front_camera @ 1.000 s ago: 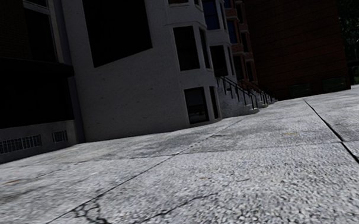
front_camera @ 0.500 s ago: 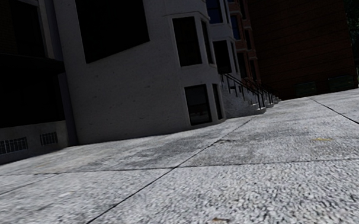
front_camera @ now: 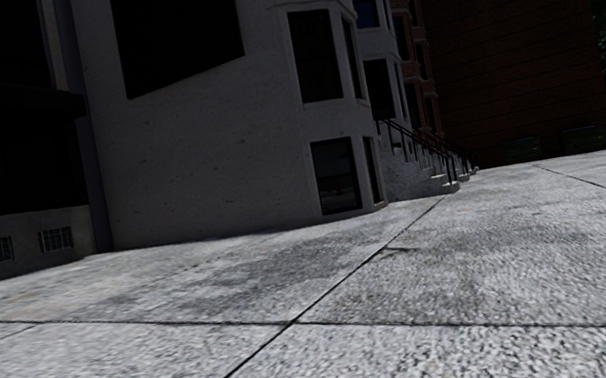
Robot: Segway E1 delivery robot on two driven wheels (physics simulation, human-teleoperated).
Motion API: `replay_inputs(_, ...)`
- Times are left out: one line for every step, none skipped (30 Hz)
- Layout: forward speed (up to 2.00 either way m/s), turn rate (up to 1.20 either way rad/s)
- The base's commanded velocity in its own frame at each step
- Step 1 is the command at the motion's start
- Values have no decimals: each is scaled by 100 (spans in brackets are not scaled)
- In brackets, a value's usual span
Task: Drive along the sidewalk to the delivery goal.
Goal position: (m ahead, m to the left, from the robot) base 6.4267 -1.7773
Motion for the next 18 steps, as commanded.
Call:
replay_inputs(200, -25)
replay_inputs(200, -25)
replay_inputs(200, -25)
replay_inputs(200, -25)
replay_inputs(200, -25)
replay_inputs(200, -25)
replay_inputs(200, -25)
replay_inputs(200, -25)
replay_inputs(200, -25)
replay_inputs(200, -25)
replay_inputs(200, -25)
replay_inputs(200, -25)
replay_inputs(200, -25)
replay_inputs(200, -25)
replay_inputs(200, -25)
replay_inputs(200, -25)
replay_inputs(200, -25)
replay_inputs(200, -25)
